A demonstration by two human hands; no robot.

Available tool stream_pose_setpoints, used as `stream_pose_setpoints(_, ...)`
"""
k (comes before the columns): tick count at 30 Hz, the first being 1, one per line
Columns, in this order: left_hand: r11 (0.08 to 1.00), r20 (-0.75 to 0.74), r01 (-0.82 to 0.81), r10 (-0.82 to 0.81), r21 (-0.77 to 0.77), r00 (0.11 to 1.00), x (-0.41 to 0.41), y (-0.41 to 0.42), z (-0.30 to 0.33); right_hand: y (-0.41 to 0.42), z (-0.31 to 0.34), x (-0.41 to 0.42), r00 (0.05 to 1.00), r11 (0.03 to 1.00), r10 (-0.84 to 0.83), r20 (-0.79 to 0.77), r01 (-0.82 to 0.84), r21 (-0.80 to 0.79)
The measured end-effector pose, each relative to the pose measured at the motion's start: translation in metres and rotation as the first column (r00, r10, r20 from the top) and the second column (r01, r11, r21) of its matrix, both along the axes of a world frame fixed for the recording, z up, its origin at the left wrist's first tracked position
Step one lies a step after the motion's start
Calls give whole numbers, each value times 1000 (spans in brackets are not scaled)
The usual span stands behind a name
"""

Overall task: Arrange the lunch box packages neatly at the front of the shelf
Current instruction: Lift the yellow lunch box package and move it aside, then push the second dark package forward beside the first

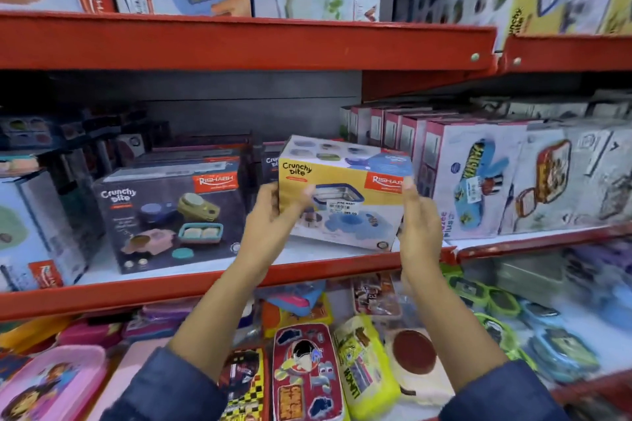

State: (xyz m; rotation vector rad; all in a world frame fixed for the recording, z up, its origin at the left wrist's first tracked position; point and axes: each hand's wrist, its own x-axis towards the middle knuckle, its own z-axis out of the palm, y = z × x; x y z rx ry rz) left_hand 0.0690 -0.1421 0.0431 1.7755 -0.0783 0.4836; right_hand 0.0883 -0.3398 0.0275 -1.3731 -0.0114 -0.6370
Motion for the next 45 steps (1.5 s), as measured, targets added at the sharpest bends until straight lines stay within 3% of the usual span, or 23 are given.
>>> stream_pose_setpoints(4,992,-83,13,-23,-125,996,-14,6,25,-2,11,-2,992,992,95,-78,-88,86)
stream_pose_setpoints(7,982,-86,22,-39,-188,996,-26,15,35,-9,12,-10,982,982,187,21,-188,29)
stream_pose_setpoints(10,983,-136,19,-45,-185,990,-32,26,40,-21,1,-20,935,934,339,107,-321,-158)
stream_pose_setpoints(14,992,-211,12,-39,-128,977,-35,31,39,-31,-10,-23,902,840,431,28,-390,-377)
stream_pose_setpoints(18,985,-150,148,-160,-87,976,-30,37,30,-32,-4,-23,908,876,418,22,-396,-275)
stream_pose_setpoints(21,980,-81,194,-191,35,978,-32,35,22,-28,1,-15,948,922,317,18,-303,-240)
stream_pose_setpoints(28,941,-23,-113,126,319,992,-3,23,7,-13,-7,19,978,906,210,11,-191,-377)
stream_pose_setpoints(34,977,-88,-105,123,188,988,18,14,-14,-13,-16,38,990,852,116,-78,-139,-506)
stream_pose_setpoints(40,968,-57,-157,171,194,984,21,12,-28,-10,-27,47,988,773,90,-122,-147,-617)
stream_pose_setpoints(45,967,-7,-182,186,176,982,15,6,-26,-5,-26,45,998,805,30,-61,-61,-591)
